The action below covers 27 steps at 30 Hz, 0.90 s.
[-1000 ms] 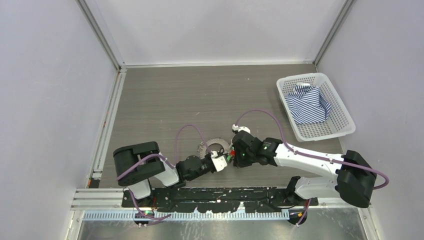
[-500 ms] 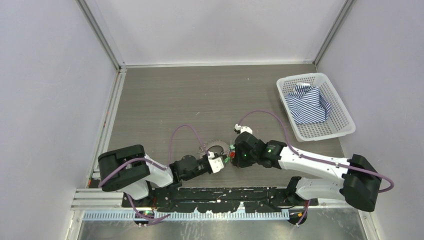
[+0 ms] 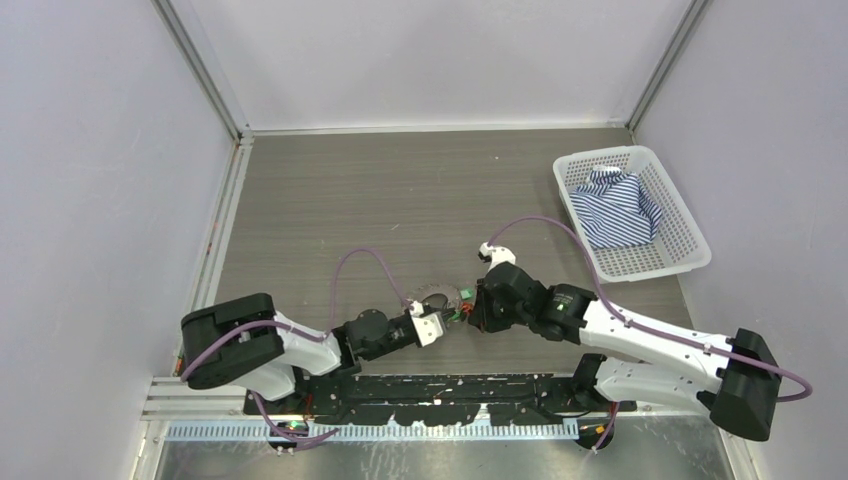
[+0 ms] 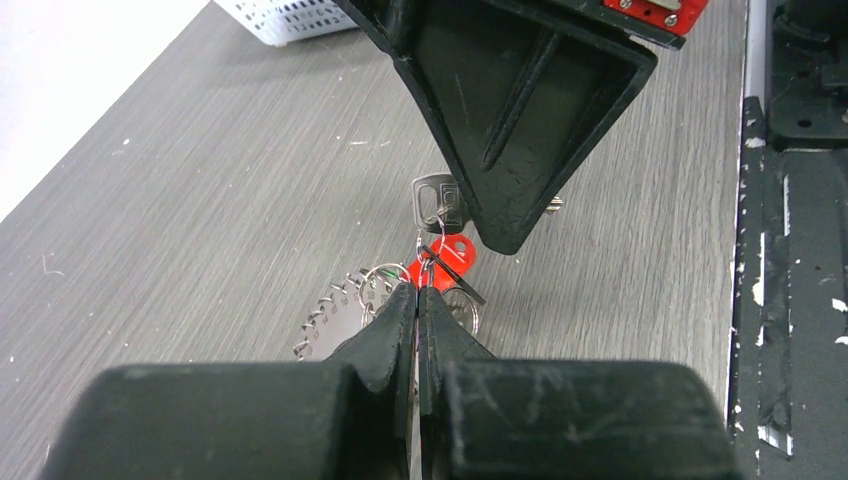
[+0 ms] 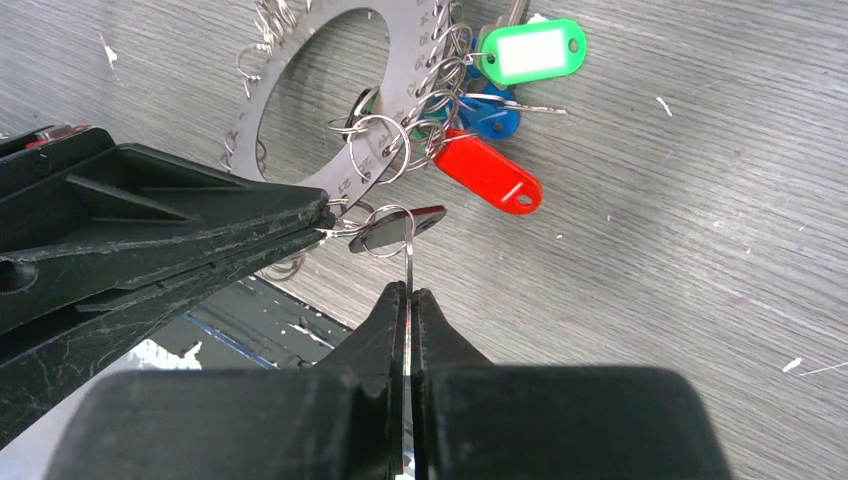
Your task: Remove the keys from the keyring
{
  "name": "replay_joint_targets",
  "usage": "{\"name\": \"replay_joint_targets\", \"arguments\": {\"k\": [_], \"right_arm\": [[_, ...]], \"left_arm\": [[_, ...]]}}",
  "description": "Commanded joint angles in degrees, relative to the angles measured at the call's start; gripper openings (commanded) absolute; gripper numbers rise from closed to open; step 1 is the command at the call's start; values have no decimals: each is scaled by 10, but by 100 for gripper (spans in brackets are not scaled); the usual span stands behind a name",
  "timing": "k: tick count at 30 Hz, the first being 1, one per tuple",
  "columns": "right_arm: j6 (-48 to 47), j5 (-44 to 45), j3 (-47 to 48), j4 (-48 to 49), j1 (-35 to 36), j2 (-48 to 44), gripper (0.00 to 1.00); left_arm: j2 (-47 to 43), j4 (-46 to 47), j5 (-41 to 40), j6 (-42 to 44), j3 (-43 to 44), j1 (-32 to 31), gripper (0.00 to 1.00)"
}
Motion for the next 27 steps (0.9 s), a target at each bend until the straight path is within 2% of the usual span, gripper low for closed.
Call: {"name": "replay_joint_targets", "arguments": {"k": [1,13,19,22,24,27], "right_arm": [[-31,45,36,-30,-4,-21,1],[-63,-1,44,8,-4,-25,1],[-72,-34,46,22,-4,-5,1],[-69,-52,43,28,-4,10,1],[-68,-75,42,23,-4,20,1],[-65,-109,35,28,-4,26,1]], "left_arm": [[-33,-9,10,-4,-1,3,0],[-82,-128,19,52,31,2,0],[-72,-143,19,70,40,3,0],[-56,-135,0,56,40,3,0],[-50,-89,-25,22,26,2,0],[-72,-101,-65,-54,13,2,14]]}}
